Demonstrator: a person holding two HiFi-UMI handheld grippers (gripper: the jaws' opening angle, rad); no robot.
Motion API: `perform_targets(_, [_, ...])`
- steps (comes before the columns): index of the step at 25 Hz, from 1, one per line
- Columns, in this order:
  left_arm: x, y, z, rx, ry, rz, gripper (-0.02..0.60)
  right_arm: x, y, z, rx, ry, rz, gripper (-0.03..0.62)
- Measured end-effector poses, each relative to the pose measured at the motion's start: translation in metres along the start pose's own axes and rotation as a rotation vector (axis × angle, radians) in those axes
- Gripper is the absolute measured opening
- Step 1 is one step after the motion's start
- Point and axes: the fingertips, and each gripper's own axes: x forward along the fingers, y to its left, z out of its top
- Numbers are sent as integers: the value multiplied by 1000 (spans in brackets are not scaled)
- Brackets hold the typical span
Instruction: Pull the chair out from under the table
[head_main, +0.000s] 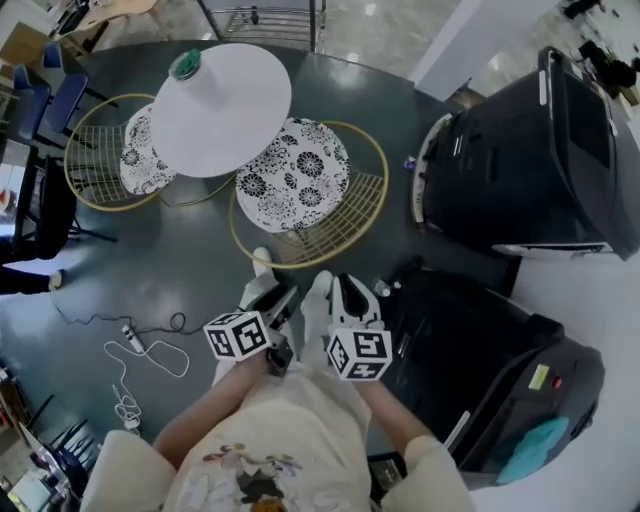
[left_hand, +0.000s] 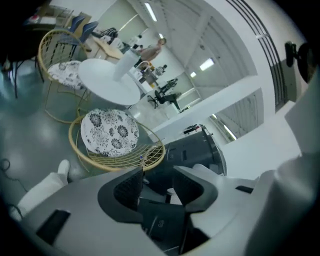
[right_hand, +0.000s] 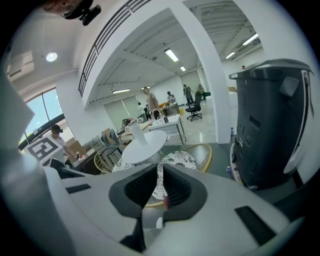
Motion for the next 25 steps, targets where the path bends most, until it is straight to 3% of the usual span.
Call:
perform_targets(4, [24, 28, -10, -198, 10, -12, 176, 29, -11, -34, 30, 93, -7, 60])
perform_targets(7, [44, 51, -20, -391, 11, -15, 176, 42, -19, -49, -88, 139, -21, 86])
perform_targets(9, [55, 69, -23, -490, 0, -9, 175, 50, -25, -59, -96, 172, -34, 91])
perform_targets(12, [63, 96, -29, -581, 9, 45, 175, 67, -39, -77, -24, 230, -80, 103])
perform_targets(15, [75, 113, -34, -679, 7, 71, 175, 78, -64, -96, 176, 277, -145, 106])
perform_targets(19, [84, 119, -29, -707, -8, 80, 175, 90, -84, -107, 356, 284, -198, 115])
perform_targets(25, [98, 123, -26, -741, -24, 108, 174, 107, -94, -97, 484, 246, -225, 121])
